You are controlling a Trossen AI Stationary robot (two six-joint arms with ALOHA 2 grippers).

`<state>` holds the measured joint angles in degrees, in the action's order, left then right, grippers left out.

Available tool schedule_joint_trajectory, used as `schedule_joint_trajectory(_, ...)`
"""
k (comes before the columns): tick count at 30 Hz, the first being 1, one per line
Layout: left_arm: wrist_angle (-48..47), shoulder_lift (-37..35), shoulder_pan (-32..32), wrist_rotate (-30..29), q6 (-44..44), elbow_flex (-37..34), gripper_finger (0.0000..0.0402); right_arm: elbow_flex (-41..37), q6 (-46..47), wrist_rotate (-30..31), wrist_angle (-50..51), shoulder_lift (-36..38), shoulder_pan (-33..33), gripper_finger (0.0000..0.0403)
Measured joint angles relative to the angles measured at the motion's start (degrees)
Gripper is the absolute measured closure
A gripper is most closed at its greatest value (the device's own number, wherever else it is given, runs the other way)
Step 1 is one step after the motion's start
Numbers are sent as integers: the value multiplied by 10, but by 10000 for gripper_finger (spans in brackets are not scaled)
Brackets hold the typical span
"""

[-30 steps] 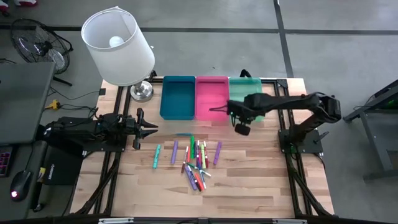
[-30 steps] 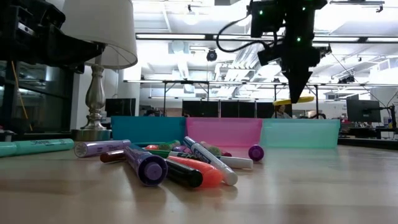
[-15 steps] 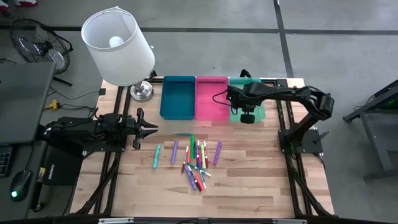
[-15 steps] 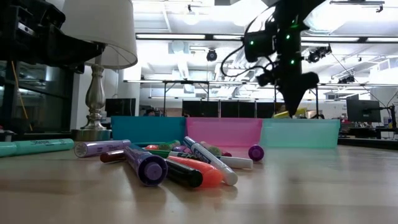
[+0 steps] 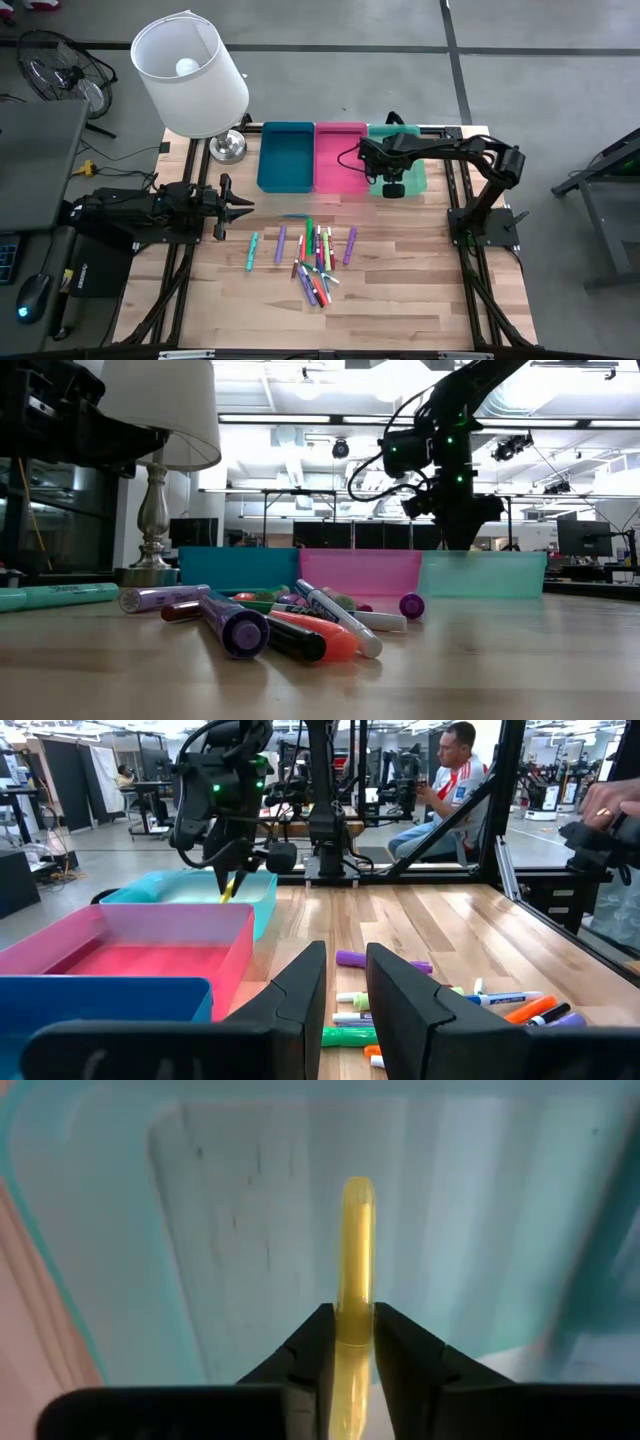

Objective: Pick & Place Markers
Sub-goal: Put the yellow highlighter into the light blue bin, then put the purple highlighter into the pink bin

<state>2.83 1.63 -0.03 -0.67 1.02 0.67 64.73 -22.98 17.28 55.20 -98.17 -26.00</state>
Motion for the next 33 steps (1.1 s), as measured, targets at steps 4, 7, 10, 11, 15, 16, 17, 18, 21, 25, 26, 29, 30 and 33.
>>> schedule_joint_trajectory(4, 0, 0, 0, 0, 0, 0, 328, 0, 0, -3, 9, 0, 0, 317)
schedule_joint_trajectory(7, 0, 0, 0, 0, 0, 0, 328, 0, 1, -3, 11, 0, 0, 308)
schedule_joint_trajectory(10, 0, 0, 0, 0, 0, 0, 328, 0, 2, -18, 19, 0, 0, 302)
schedule_joint_trajectory(11, 0, 0, 0, 0, 0, 0, 328, 0, 4, -17, 20, 0, 0, 299)
schedule_joint_trajectory(15, 0, 0, 0, 0, 0, 0, 328, 0, 19, -16, 23, 0, 0, 282)
schedule_joint_trajectory(16, 0, 0, 0, 0, 0, 0, 328, 0, 20, -17, 25, 0, 0, 276)
schedule_joint_trajectory(17, 0, 0, 0, 0, 0, 0, 328, 0, 21, -19, 25, 0, 0, 270)
schedule_joint_trajectory(18, 0, 0, 0, 0, 0, 0, 328, 0, 21, -21, 25, 0, 0, 263)
schedule_joint_trajectory(21, 0, 0, 0, 0, 0, 0, 328, 0, 21, -7, 26, 0, 4, 242)
schedule_joint_trajectory(25, 0, 0, 0, 0, 0, 0, 328, 0, 9, 38, 32, 21, 17, 216)
schedule_joint_trajectory(26, 0, 0, 0, 0, 0, 0, 328, 0, 2, 44, 32, 28, 23, 212)
schedule_joint_trajectory(29, 0, 0, 0, 0, 0, 0, 328, 0, -13, 45, 33, 47, 47, 203)
schedule_joint_trajectory(30, 0, 0, 0, 0, 0, 0, 328, 0, -15, 42, 33, 54, 55, 202)
schedule_joint_trajectory(33, 0, 0, 0, 0, 0, 0, 328, 0, -10, 40, 33, 72, 84, 202)
